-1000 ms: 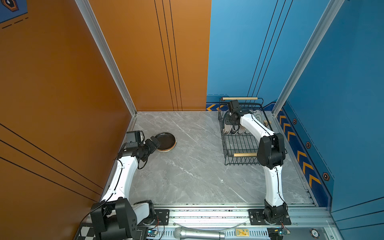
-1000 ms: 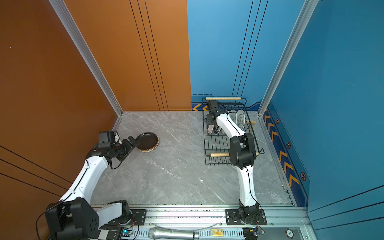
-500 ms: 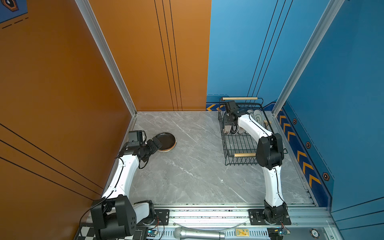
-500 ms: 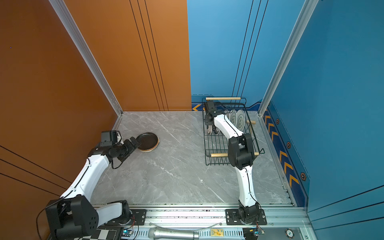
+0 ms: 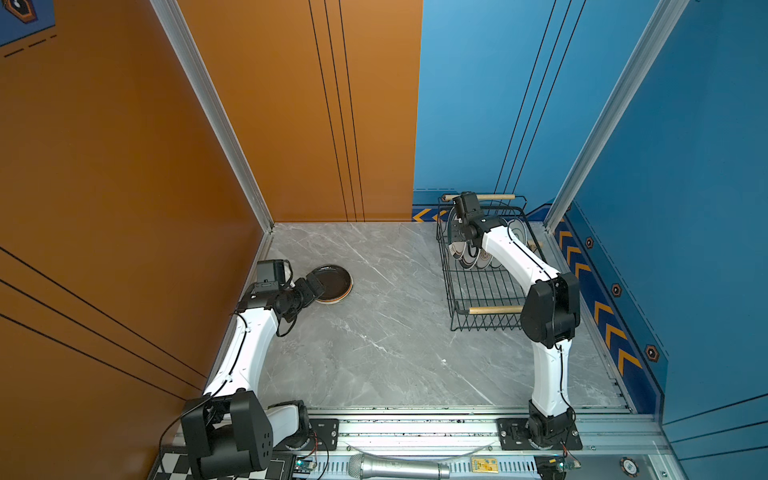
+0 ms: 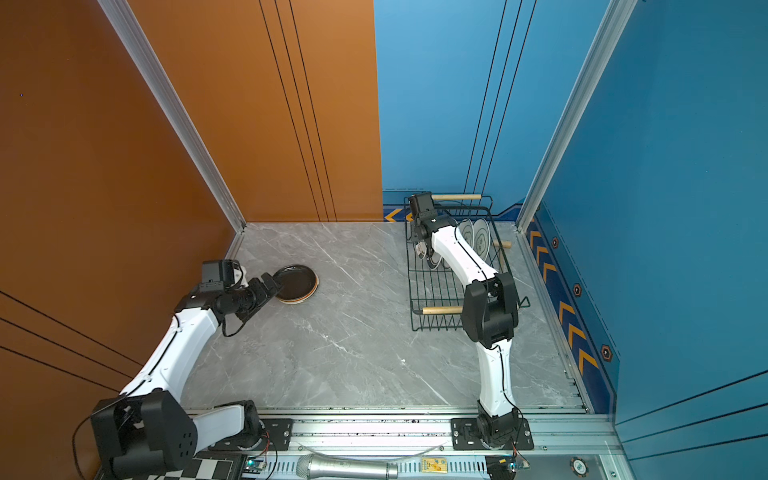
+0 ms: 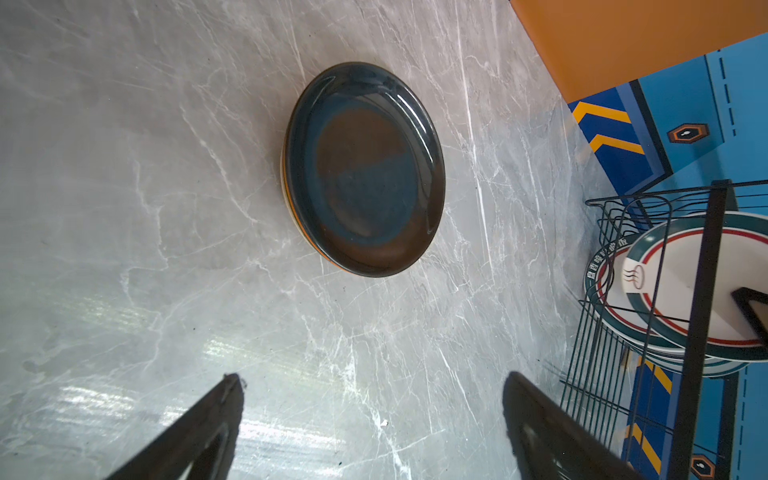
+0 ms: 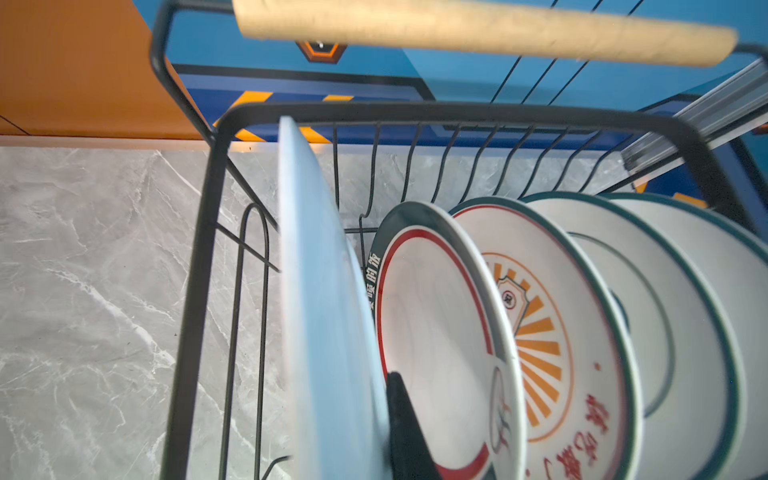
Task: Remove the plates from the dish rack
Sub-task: 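Lower the right gripper into the rack and grasp the nearest green-rimmed plate, then lift the green-rimmed plate out toward the left gripper while the left gripper reaches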
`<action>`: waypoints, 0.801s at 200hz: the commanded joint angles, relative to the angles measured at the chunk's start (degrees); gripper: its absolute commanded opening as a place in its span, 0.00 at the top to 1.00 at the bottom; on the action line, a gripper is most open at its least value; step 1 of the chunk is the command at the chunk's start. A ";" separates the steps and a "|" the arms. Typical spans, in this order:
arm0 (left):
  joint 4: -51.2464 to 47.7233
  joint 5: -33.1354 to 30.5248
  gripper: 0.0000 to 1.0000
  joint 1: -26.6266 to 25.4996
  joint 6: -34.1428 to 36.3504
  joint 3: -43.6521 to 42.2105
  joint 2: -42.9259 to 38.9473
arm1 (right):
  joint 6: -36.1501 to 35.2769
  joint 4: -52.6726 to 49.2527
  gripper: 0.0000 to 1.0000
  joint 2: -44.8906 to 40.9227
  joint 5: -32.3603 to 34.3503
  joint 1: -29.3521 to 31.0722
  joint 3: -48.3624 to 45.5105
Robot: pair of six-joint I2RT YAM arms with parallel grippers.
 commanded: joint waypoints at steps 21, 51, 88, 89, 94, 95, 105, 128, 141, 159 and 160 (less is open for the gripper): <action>-1.02 -0.24 0.02 -0.99 1.10 1.55 -0.56 | -6.47 7.00 1.00 -7.52 12.68 3.30 -3.01; -0.59 0.13 0.02 -1.57 0.88 1.57 -1.21 | -11.10 14.88 1.00 -12.79 20.02 6.51 -8.11; 0.25 1.08 0.01 -1.89 -0.12 1.19 -1.46 | -6.68 16.99 1.00 -20.35 16.88 8.51 -13.46; 0.36 1.18 0.01 -1.88 -0.11 1.16 -1.51 | -6.45 17.07 1.00 -20.63 16.54 8.50 -13.59; 0.91 2.08 0.01 -1.99 -0.07 0.81 -1.63 | -4.64 17.14 1.00 -21.97 14.48 8.37 -14.46; 1.04 2.25 0.01 -1.98 -0.04 0.84 -1.63 | -4.24 17.14 1.00 -22.19 13.93 8.34 -14.66; 1.79 3.57 0.01 -2.03 -0.09 0.44 -1.60 | -0.88 16.98 1.00 -24.80 9.47 7.99 -16.21; 2.56 5.18 0.01 -2.14 -0.31 0.32 -1.55 | 7.01 15.55 1.00 -29.23 -3.04 6.82 -18.15; 3.51 5.74 0.01 -2.43 -0.55 0.03 -1.93 | 13.31 14.80 1.00 -30.64 -13.25 5.04 -19.08; 5.30 7.23 0.01 -2.83 -1.44 -0.28 -2.32 | 22.00 11.27 1.00 -29.56 -26.42 2.77 -18.00; 5.39 7.29 0.01 -2.88 -1.43 -0.28 -2.34 | 22.44 11.26 1.00 -29.50 -27.04 2.69 -18.10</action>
